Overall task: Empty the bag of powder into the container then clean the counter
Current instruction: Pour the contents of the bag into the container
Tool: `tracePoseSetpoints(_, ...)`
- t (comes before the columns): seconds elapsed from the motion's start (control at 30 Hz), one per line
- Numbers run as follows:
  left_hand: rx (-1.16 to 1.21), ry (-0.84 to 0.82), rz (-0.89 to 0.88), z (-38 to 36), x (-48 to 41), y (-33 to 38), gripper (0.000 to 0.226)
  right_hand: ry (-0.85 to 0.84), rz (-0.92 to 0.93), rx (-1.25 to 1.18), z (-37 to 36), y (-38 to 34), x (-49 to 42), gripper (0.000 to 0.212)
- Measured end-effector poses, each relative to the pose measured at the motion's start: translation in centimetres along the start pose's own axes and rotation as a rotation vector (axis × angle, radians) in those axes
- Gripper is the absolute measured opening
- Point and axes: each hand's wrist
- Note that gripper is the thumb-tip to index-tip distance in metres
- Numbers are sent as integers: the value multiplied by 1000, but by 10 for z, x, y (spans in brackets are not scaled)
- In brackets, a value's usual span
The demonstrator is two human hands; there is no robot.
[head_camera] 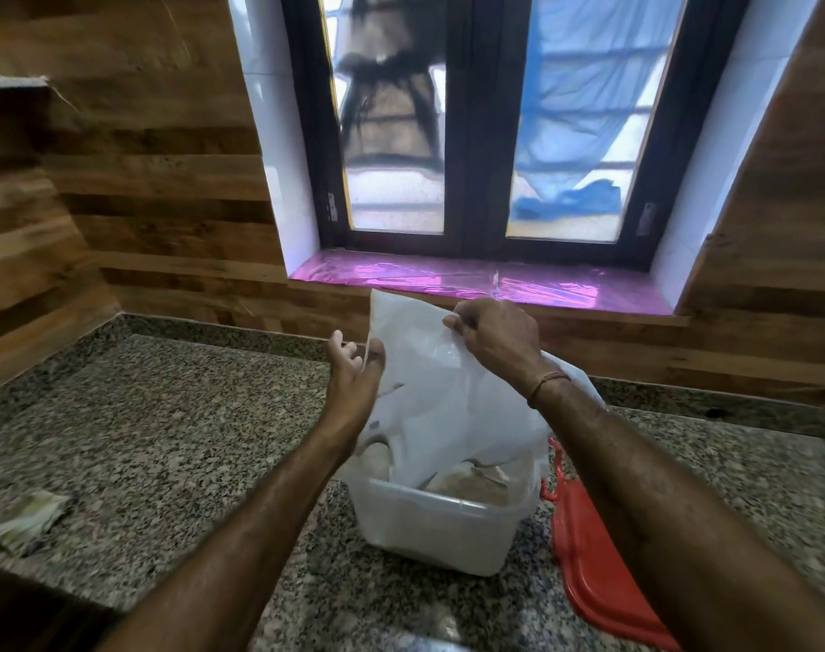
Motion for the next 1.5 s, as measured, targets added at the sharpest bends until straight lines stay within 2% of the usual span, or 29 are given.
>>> tracePoseSetpoints(0.07, -26, -56, 9, 9, -2, -11, 45, -29, 16, 38, 3, -2, -4, 33)
tracePoseSetpoints(0.13, -106, -34, -24, 13, -1, -20, 18, -50, 35, 56, 2, -5, -6, 28)
tracePoseSetpoints(0.17, -129, 16, -38, 13, -1, -22, 18, -36, 44, 57, 1, -5, -6, 27)
tracePoseSetpoints(0.23, -130, 86, -29, 14, -5, -24, 33, -26, 56, 42, 1, -4, -7, 25)
tracePoseSetpoints(0.27, -139, 104, -26, 14, -8, -24, 35, -74, 69, 24, 2, -3, -7, 24)
tracePoseSetpoints(0.33, -294, 154, -8, 13, -15, -29, 22, -228, 119, -6, 2, -4, -9, 30)
tracePoseSetpoints(0.4, -391, 226, 23, 13, -16, -32, 23, -309, 123, -18, 1, -1, -8, 35)
tracePoseSetpoints(0.5, -301, 346, 7, 15, -13, -35, 42, -189, 108, 28, 4, 6, -7, 35)
tracePoseSetpoints(0.57, -264, 253, -75, 9, -9, -31, 45, -111, 82, 63, 7, 7, -8, 33)
tracePoseSetpoints(0.63, -354, 138, -98, 0, -7, -29, 39, -193, 103, 20, 7, 2, -9, 38)
tracePoseSetpoints(0.7, -441, 219, -39, -2, -13, -27, 38, -332, 116, -91, 4, 0, -10, 38)
tracePoseSetpoints(0.77, -458, 323, -7, 9, -21, -29, 42, -356, 106, -112, 5, 6, -9, 38)
tracePoseSetpoints(0.83, -389, 319, -25, 18, -25, -34, 39, -277, 82, -41, 10, 15, -10, 36)
tracePoseSetpoints(0.93, -193, 144, -80, 10, -16, -32, 34, -182, 69, 32, 13, 17, -15, 32)
tracePoseSetpoints(1.03, -269, 142, -161, 1, -15, -34, 28, -242, 123, 46, 6, 11, -16, 34)
tracePoseSetpoints(1.1, -193, 157, -174, 3, -15, -33, 30, -225, 144, 72, 7, 12, -14, 35)
tracePoseSetpoints(1.23, -118, 35, -133, 10, -21, -33, 28, -249, 144, 35, 13, 15, -13, 29)
tracePoseSetpoints(1.33, 64, 88, -69, 9, -22, -26, 14, -176, 79, 9, 18, 20, -9, 31)
tracePoseSetpoints(1.4, 175, 176, 4, 10, -27, -26, 14, -185, 0, -22, 28, 38, 1, 42)
tracePoseSetpoints(1.5, 316, 284, 121, 16, -31, -30, 15, -181, -125, -321, 43, 77, 31, 57)
Point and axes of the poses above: each hand's wrist, its own x-axis away from the middle knuckle, its own z-axis out of the back of the hand, y = z × x, and after that the axes turned 2 degrees about z, right-handed
